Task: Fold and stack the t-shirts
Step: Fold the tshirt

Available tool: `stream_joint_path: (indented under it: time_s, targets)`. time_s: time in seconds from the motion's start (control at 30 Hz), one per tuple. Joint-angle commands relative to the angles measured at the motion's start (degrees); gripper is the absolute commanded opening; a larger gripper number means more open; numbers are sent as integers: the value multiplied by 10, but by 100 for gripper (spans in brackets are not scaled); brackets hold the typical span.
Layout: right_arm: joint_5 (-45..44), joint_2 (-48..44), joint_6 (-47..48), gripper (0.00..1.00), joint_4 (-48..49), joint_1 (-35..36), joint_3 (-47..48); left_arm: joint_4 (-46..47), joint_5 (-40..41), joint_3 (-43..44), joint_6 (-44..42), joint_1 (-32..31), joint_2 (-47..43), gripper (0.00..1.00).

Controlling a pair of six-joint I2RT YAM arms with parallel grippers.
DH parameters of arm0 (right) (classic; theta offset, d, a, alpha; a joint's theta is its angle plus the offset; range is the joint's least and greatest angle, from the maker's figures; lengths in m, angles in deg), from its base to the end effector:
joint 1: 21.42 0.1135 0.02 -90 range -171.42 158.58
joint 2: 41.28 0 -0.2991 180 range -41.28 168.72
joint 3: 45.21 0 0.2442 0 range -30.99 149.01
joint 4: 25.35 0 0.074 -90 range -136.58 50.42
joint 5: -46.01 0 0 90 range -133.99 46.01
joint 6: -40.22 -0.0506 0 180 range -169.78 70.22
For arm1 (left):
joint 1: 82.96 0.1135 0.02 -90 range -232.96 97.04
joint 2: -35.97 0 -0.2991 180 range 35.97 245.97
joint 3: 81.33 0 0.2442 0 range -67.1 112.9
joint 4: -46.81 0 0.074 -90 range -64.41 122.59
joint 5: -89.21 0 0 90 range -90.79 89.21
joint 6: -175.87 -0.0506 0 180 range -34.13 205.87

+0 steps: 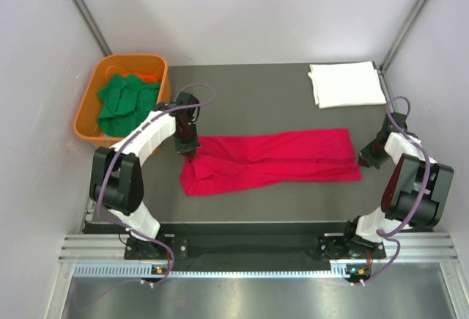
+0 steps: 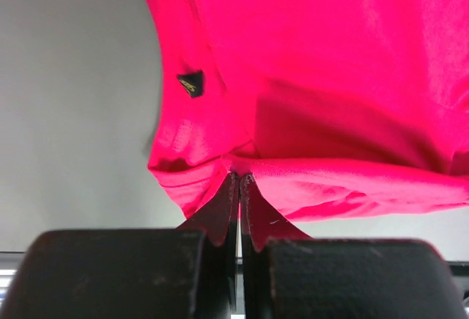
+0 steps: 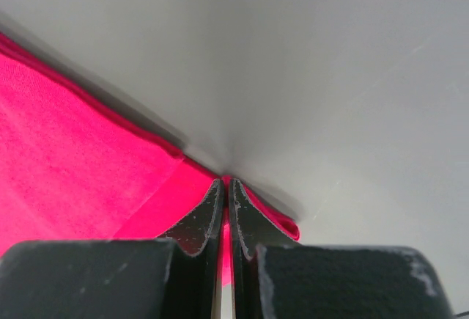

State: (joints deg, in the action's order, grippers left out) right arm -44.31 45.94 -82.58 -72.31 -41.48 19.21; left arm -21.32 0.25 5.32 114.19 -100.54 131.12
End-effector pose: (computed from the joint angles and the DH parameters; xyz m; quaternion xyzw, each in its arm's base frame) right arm 0.2570 -0.0942 0.2007 0.4386 0.8813 0.0168 0.1749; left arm 0.3026 -0.0949 0.2541 -0.0940 0.9887 -0.0371 0.1107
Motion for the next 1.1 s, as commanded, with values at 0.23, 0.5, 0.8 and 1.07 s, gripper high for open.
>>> stream_joint_path:
  time_s: [0.23,0.5,0.8,1.07]
  targets:
    - [-9,2,-15,1,20,0,28,27,6,32,-14,8,28,0]
    - [2,-6,-26,22,-22,0,89,7,24,91,-18,8,63,21]
    - [1,-65,-46,31,-71,-3,21,14,-8,41,-28,5,-68,43]
    - [1,-84,-58,37,-79,-9,-11,97,-162,-156,46,0,-225,43]
